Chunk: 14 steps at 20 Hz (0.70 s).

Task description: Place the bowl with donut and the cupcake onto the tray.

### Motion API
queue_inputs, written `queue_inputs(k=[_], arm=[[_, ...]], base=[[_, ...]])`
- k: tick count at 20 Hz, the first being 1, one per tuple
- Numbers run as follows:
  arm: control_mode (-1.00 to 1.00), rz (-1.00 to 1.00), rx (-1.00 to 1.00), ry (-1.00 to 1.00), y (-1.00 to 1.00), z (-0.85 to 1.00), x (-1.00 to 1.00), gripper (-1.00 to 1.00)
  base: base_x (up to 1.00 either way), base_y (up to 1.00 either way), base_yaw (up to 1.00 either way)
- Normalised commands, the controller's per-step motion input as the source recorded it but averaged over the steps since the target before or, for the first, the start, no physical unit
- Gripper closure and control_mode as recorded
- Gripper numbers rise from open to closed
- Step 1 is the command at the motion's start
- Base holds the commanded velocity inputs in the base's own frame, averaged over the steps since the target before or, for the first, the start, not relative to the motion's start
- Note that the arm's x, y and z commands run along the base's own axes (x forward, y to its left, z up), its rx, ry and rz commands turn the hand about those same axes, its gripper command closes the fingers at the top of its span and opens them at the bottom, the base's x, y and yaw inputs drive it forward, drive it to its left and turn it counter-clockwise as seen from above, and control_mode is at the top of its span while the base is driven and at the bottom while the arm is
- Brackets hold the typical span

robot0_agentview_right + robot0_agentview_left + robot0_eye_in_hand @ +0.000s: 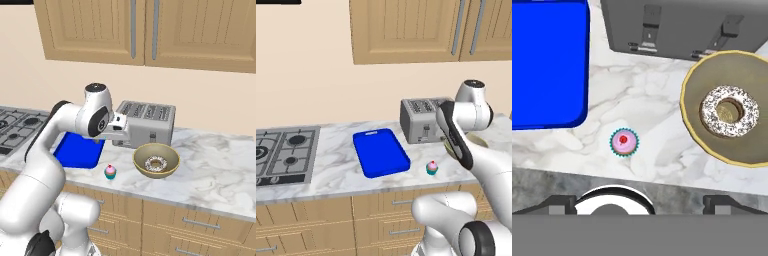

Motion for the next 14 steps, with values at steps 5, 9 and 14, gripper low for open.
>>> queue_inputs(k=[5, 9, 14], arm=[[-1.00, 0.00, 0.00, 0.00, -0.43, -0.35, 0.00, -1.00], [-1.00, 0.01, 0.00, 0.00, -0.25, -0.47, 0.00, -1.00], [-1.00, 0.03, 0.00, 0.00, -0.11, -0.49, 0.05, -1.00]], base=[[0.00, 0.00, 0.00], [0.00, 0.00, 0.00], [0.00, 0.00, 0.00]])
